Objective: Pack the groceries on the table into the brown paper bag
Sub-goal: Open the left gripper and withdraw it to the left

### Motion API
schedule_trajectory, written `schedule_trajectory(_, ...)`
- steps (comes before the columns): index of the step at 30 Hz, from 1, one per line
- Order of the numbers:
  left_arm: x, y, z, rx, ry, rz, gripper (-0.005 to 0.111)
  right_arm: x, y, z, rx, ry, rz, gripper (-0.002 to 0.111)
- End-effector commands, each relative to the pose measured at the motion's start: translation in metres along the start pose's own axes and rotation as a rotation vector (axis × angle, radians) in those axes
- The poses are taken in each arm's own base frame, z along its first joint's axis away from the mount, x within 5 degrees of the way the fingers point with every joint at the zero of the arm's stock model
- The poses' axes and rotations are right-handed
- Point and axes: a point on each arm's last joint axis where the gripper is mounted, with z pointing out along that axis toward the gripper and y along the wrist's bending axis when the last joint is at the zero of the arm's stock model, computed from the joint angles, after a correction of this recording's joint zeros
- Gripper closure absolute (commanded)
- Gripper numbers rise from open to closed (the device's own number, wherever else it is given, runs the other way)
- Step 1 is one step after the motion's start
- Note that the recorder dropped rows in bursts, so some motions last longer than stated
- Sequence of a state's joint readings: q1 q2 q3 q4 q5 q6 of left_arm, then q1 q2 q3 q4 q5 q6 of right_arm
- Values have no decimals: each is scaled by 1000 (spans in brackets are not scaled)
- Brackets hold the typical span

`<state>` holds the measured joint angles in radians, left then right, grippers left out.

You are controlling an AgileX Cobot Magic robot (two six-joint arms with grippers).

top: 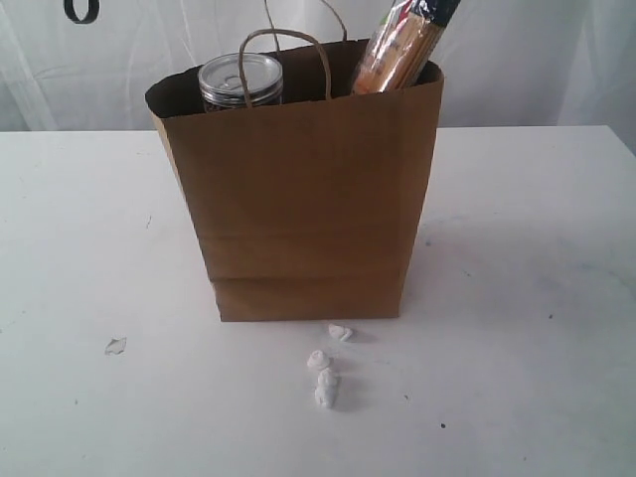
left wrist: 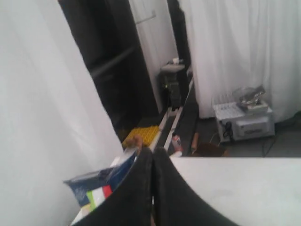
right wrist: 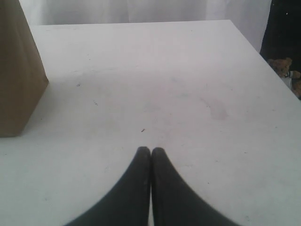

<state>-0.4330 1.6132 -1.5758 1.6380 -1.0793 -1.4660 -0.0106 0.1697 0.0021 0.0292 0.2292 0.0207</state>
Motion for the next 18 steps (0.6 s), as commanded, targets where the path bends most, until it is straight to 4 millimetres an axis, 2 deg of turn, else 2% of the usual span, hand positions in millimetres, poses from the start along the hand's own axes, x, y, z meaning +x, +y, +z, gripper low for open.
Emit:
schedule_trajectory(1, 7, 6, -4, -92, 98, -46, 107, -2, 0, -1, -2, -13, 6, 108)
schedule_trajectory(12, 18, -5, -22, -216, 148, -152, 107, -2, 0, -1, -2, -13, 6, 108)
schedule_trajectory(14, 18, -5, -27, -269, 154, -176, 107, -2, 0, -1, -2, -13, 6, 108)
schedule_trajectory(18, 14, 2, -44, -487, 149, -257, 107, -2, 0, -1, -2, -13, 6, 108)
